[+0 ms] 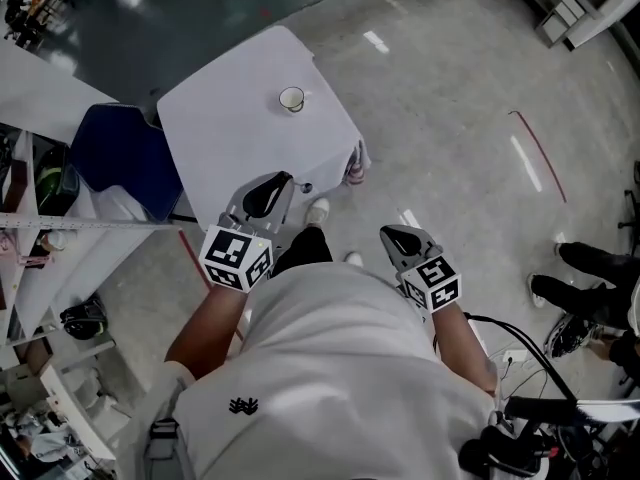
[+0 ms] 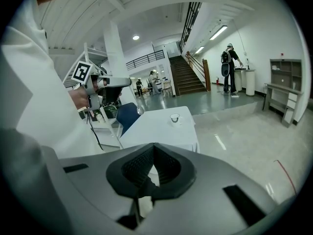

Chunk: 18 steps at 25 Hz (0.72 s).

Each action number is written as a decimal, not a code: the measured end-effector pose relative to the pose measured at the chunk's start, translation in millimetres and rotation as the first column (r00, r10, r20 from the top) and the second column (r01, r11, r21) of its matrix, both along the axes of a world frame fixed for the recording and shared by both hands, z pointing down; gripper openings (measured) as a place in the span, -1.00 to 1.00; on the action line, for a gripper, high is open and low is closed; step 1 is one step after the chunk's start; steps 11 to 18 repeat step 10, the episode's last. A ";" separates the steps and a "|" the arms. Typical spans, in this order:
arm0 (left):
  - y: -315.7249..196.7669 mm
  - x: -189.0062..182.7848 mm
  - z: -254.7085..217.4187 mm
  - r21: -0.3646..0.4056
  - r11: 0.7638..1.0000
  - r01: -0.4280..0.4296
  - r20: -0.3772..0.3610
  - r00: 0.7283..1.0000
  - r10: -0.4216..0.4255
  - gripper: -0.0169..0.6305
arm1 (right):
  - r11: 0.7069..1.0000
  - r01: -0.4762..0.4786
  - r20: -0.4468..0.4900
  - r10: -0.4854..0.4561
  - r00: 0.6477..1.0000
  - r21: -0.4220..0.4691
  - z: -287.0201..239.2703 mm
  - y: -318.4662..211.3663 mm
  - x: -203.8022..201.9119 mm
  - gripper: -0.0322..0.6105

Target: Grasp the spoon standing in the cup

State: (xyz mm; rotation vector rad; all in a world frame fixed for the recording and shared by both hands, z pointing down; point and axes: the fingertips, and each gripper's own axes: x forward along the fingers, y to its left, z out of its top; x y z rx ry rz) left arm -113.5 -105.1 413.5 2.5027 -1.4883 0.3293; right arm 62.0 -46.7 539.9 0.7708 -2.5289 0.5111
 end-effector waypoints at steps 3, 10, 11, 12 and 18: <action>-19.7 -11.4 2.3 -0.006 1.000 0.001 -0.014 1.000 -0.001 -0.80 | 1.000 -0.014 -0.016 0.014 1.000 -0.007 2.2 -12.5 -3.9 -0.88; -79.2 -46.1 -2.5 0.010 1.000 0.004 -0.010 1.000 -0.004 -0.80 | 0.997 -0.074 -0.013 0.074 0.997 0.024 -6.5 -58.4 -17.1 -0.88; -79.2 -46.1 -2.5 0.010 1.000 0.004 -0.010 1.000 -0.004 -0.80 | 0.997 -0.074 -0.013 0.074 0.997 0.024 -6.5 -58.4 -17.1 -0.88; -79.2 -46.1 -2.5 0.010 1.000 0.004 -0.010 1.000 -0.004 -0.80 | 0.997 -0.074 -0.013 0.074 0.997 0.024 -6.5 -58.4 -17.1 -0.88; -79.2 -46.1 -2.5 0.010 1.000 0.004 -0.010 1.000 -0.004 -0.80 | 0.997 -0.074 -0.013 0.074 0.997 0.024 -6.5 -58.4 -17.1 -0.88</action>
